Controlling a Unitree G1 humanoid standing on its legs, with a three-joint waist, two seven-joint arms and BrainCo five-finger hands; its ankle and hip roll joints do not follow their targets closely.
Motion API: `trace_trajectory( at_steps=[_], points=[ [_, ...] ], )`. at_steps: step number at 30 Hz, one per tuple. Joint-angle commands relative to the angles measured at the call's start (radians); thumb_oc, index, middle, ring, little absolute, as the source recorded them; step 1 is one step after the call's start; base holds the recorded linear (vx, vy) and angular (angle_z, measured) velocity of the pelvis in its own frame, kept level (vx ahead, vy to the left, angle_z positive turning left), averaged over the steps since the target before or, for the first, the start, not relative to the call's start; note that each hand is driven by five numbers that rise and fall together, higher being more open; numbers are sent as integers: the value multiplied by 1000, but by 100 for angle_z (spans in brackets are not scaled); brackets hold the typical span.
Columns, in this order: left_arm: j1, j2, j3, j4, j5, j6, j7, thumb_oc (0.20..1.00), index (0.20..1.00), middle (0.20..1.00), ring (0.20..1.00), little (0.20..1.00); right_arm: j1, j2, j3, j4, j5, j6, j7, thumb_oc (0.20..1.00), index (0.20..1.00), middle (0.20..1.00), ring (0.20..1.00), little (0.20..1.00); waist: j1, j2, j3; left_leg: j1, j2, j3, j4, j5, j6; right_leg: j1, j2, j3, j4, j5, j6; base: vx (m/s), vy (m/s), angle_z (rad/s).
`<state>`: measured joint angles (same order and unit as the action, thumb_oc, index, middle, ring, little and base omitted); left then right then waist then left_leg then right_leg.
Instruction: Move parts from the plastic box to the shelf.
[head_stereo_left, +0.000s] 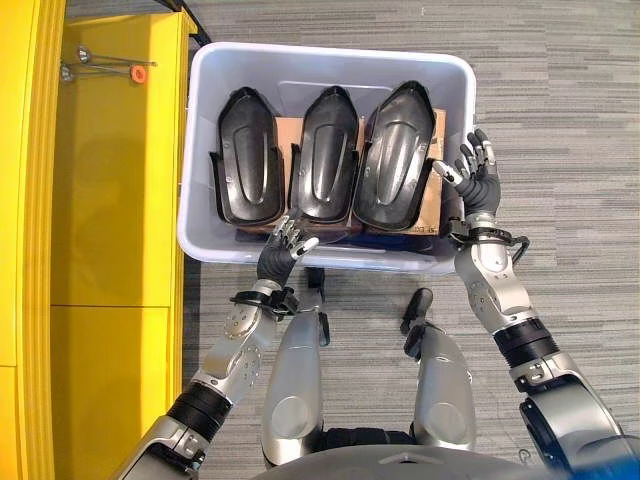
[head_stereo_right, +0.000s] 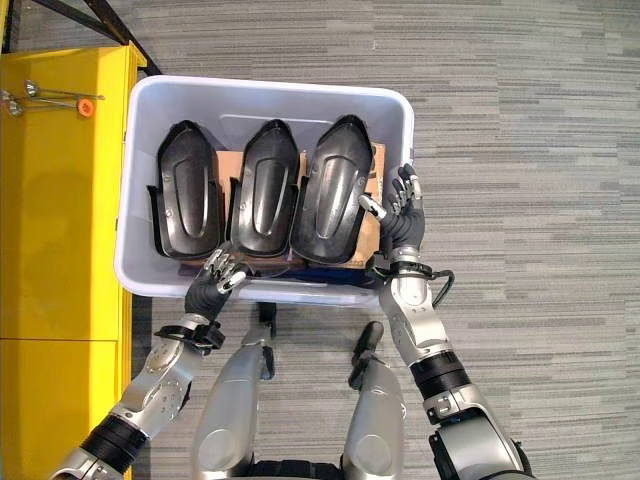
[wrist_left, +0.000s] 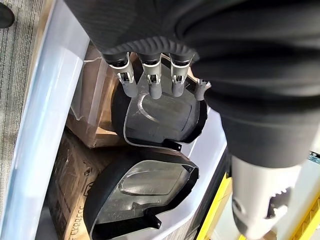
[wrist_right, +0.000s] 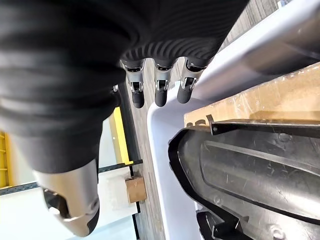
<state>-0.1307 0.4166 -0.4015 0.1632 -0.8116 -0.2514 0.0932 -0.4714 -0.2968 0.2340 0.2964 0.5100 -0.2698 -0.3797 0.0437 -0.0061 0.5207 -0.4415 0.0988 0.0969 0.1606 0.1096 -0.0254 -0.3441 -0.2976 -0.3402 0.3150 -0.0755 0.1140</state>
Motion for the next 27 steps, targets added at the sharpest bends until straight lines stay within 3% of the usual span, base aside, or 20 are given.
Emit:
trace_trajectory(
  at_steps=[1,8,9,10,12,14,15,16,17,27],
  points=[
    [41,-1,16,-59,18,-45,1,1000,1000,1000,1000,1000,10,-5,-46,-23,17,-78,-15,1000,1000,1000,1000,1000,1,-22,-49,5,37,-30,121,-144,-23,-1,-47,9,-80,112,50,0,0,0],
    [44,0,10,-59,20,-43,-1,1000,1000,1000,1000,1000,6,0,-40,28,8,-70,-22,1000,1000,1000,1000,1000,3,-19,-54,4,38,-30,125,-147,-23,-2,-48,13,-74,109,49,11,-2,0],
    [45,0,8,-60,19,-44,1,1000,1000,1000,1000,1000,1,0,-37,42,2,-68,-27,1000,1000,1000,1000,1000,6,-16,-56,16,43,-33,127,-170,-31,6,-44,17,-67,90,59,0,0,0],
    [42,0,8,-62,18,-45,2,1000,1000,1000,1000,1000,-6,0,-37,55,1,-68,-28,1000,1000,1000,1000,1000,5,-17,-54,2,38,-30,125,-147,-23,-4,-49,11,-73,110,50,0,0,0],
    [44,3,8,-63,18,-46,3,1000,1000,1000,1000,1000,-14,1,-31,78,-5,-62,-33,1000,1000,1000,1000,1000,9,-13,-54,12,43,-34,129,-169,-30,2,-45,16,-65,90,58,34,-7,0],
    [41,3,7,-59,19,-45,5,1000,1000,1000,1000,1000,-28,5,-29,100,-2,-59,-34,1000,1000,1000,1000,1000,9,-14,-49,-2,37,-29,127,-147,-22,-8,-49,9,-71,110,49,0,0,0],
    [43,2,7,-58,19,-45,5,1000,1000,1000,1000,1000,-27,6,-29,101,-2,-59,-34,1000,1000,1000,1000,1000,11,-12,-51,10,42,-33,129,-169,-29,1,-44,14,-65,91,58,-68,7,0],
    [42,2,7,-58,20,-46,4,1000,1000,1000,1000,1000,-31,6,-28,109,2,-60,-34,1000,1000,1000,1000,1000,10,-14,-46,-1,37,-29,127,-147,-22,-7,-49,8,-72,111,49,73,-15,0],
    [42,3,5,-58,20,-46,5,1000,1000,1000,1000,1000,-34,7,-26,114,6,-59,-32,1000,1000,1000,1000,1000,13,-12,-47,11,41,-34,127,-168,-29,2,-44,13,-67,93,59,0,0,0],
    [36,10,-3,-70,13,-51,8,1000,1000,1000,1000,1000,-86,13,3,211,11,-45,-35,1000,1000,1000,1000,1000,23,-8,-28,1,38,-36,131,-167,-27,-3,-43,11,-64,94,56,7,-1,0]
  ],
)
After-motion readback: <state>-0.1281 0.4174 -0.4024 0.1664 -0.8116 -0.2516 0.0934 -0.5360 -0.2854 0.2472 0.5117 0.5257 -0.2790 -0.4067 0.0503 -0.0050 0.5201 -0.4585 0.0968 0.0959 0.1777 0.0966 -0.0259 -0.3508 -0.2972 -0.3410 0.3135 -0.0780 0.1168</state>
